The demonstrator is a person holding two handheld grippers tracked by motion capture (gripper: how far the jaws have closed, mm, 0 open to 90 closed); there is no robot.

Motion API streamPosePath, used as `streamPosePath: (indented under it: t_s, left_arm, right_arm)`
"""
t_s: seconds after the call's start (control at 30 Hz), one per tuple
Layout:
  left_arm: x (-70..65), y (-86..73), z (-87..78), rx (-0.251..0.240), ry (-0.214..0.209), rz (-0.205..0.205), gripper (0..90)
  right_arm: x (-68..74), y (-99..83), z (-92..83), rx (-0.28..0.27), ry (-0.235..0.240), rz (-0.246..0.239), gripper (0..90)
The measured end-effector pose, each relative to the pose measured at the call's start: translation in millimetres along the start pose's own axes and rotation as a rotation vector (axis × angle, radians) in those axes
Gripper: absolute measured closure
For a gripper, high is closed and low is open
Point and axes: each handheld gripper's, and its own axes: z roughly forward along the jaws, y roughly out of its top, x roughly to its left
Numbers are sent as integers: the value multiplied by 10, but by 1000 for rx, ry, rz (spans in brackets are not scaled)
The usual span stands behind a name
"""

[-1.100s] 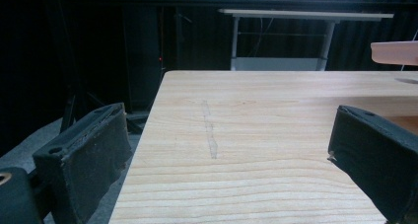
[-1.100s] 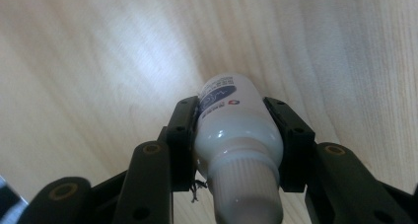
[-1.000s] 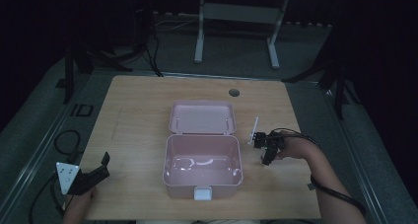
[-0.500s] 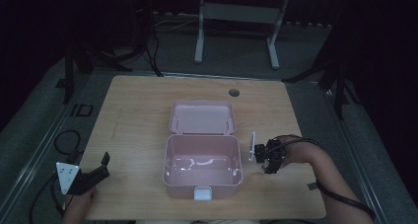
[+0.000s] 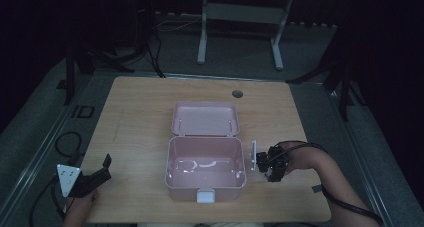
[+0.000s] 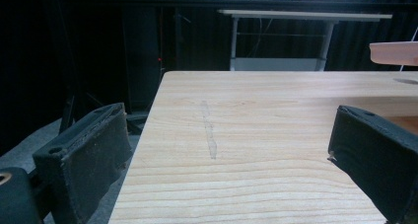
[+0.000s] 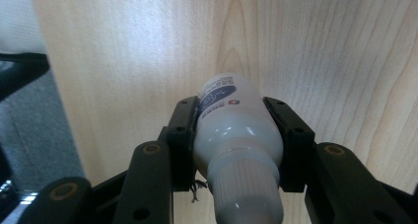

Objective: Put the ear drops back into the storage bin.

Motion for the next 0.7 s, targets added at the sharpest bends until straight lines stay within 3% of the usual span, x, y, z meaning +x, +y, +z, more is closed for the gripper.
streamPosePath:
  t_s: [0.57,0.7]
  left_arm:
    - [3,0,-2,0,-1,-2,24]
    - [2,-1,-3,-2,-1,-3,24]
  right_arm:
    - [47,69,-419,-2,-7,-1,593]
    - [25,97,-540,8,-19,30,593]
